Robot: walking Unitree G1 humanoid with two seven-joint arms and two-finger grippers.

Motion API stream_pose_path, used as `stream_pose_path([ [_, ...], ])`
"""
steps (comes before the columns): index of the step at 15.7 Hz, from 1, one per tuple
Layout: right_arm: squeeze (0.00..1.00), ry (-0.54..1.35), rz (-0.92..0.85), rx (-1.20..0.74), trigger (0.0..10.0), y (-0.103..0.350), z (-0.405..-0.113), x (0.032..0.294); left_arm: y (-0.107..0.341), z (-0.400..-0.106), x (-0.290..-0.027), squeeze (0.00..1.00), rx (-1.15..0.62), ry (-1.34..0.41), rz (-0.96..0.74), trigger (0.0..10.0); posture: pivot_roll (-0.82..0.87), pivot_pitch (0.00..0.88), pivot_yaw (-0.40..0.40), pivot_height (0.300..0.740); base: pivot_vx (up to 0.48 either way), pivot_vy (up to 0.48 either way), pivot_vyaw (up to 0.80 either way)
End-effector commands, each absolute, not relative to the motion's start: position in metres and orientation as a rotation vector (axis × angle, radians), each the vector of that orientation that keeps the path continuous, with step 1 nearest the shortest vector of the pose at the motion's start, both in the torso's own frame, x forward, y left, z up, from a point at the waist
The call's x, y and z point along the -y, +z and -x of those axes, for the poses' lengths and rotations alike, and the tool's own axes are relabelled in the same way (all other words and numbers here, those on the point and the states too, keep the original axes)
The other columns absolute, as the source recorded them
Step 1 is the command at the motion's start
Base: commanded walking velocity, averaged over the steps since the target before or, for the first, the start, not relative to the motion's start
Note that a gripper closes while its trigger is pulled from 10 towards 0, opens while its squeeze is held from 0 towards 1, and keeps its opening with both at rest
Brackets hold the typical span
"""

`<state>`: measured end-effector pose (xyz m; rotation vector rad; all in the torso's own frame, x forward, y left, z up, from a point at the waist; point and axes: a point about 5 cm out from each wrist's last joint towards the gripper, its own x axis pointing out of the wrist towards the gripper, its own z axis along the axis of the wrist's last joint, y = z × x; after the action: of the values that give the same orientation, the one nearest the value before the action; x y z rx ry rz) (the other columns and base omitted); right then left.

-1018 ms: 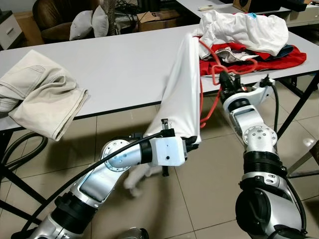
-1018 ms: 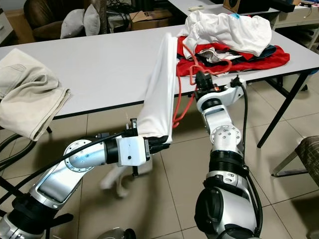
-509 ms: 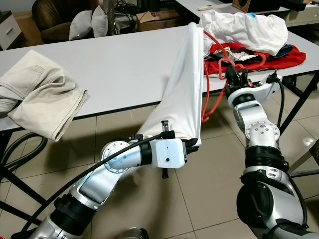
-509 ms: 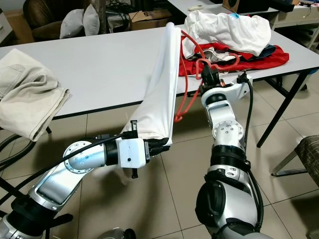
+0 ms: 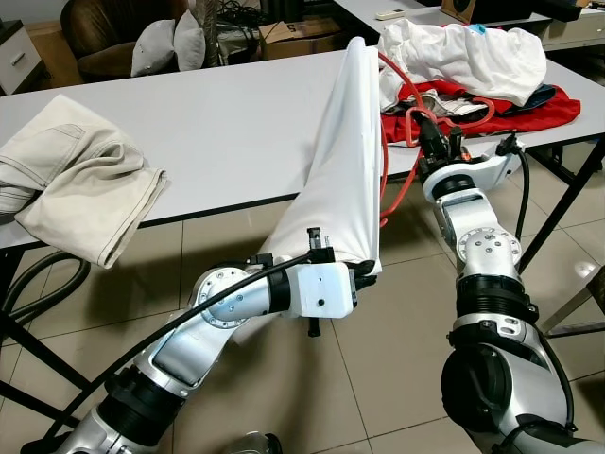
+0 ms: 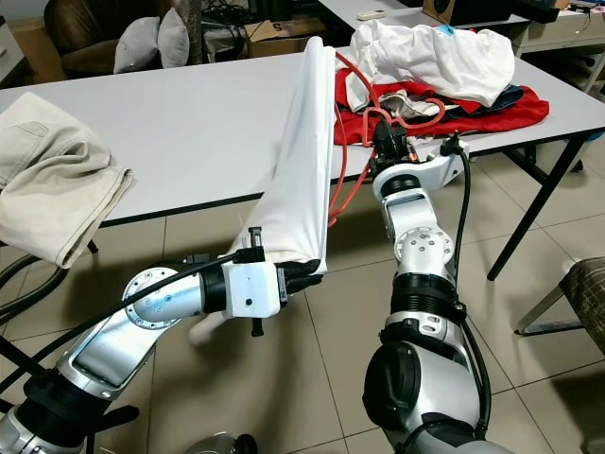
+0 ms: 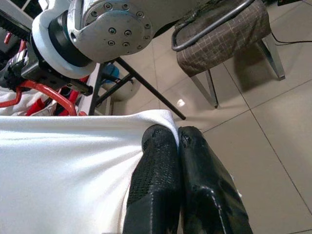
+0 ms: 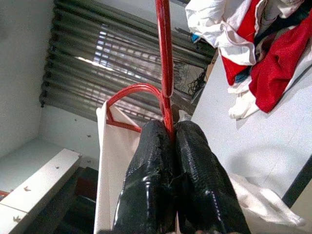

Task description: Hang hanger

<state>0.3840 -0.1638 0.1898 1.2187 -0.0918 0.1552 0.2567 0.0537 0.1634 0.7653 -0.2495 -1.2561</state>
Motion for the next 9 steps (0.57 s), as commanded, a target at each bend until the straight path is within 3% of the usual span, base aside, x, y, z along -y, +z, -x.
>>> stream_pose_path([
  [1, 0.00, 0.191, -1.245, 0.195, 10.0, 0.2146, -0.3867, 0.1663, 0.1521, -0.2469, -0.0454, 0.00, 0.214, -1.348, -0.776, 0.0, -0.01, 0.000, 0.054, 0.740, 0.000, 0.000, 0.00],
  [9, 0.00, 0.195, -1.277, 0.202, 10.0, 0.2175, -0.3868, 0.1668, 0.1488, -0.2516, -0.0431, 0.00, 0.199, -1.333, -0.781, 0.0, -0.01, 0.000, 0.055, 0.740, 0.000, 0.000, 0.00],
])
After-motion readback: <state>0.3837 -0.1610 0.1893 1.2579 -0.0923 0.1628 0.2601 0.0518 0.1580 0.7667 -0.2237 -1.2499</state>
